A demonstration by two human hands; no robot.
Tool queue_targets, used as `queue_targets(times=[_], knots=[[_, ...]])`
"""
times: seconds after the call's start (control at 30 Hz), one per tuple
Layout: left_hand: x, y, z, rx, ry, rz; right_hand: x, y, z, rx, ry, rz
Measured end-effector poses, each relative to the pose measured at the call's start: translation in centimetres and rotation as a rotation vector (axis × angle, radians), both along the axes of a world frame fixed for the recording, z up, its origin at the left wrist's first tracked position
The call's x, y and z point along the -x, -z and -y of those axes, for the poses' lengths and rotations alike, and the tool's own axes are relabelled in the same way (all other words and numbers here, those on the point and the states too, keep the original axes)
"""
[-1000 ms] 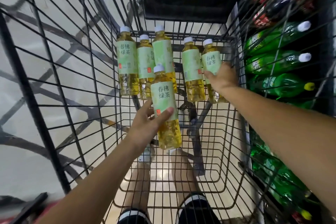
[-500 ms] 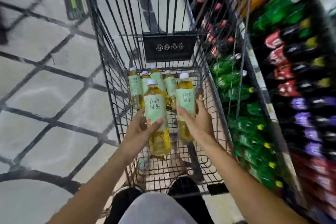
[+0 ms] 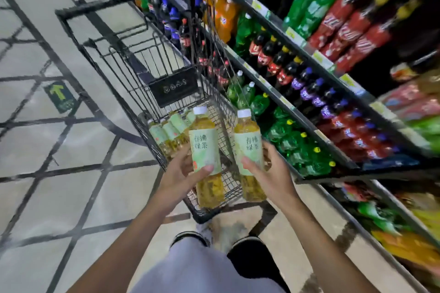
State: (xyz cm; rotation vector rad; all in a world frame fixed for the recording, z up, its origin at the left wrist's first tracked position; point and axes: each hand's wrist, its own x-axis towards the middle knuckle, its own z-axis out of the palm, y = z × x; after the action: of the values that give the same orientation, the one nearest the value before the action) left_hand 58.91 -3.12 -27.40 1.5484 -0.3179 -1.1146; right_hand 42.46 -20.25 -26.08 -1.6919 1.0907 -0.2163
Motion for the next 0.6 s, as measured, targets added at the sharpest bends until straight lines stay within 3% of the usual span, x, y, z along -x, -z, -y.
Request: queue_targets(times=[0.27, 0.6], knots=[[10.2, -5.7, 2.9, 0.176, 0.256, 0.153, 15.1, -4.9, -2.9, 0.009, 0.294, 0.117], [36.6, -14.2, 4.0, 0.417, 0.599, 0.23, 44.0, -13.4, -11.2, 0.234, 0.656, 0.269]])
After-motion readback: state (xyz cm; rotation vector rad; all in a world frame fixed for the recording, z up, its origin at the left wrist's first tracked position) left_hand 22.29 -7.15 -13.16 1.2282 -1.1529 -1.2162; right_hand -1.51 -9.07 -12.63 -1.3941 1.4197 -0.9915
